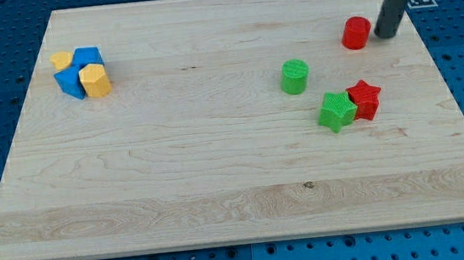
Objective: Slide the red circle towards the red star
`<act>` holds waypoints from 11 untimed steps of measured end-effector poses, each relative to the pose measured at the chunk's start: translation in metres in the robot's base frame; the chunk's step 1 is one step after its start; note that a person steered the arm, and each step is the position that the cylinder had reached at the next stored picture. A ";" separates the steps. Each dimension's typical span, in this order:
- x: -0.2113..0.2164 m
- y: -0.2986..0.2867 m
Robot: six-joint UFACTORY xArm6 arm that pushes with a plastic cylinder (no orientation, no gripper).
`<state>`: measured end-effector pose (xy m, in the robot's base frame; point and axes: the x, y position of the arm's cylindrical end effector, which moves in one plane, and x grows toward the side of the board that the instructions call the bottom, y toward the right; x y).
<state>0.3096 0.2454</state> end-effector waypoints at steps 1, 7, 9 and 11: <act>-0.025 -0.017; -0.008 -0.035; -0.012 -0.046; 0.021 -0.046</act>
<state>0.3302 0.1995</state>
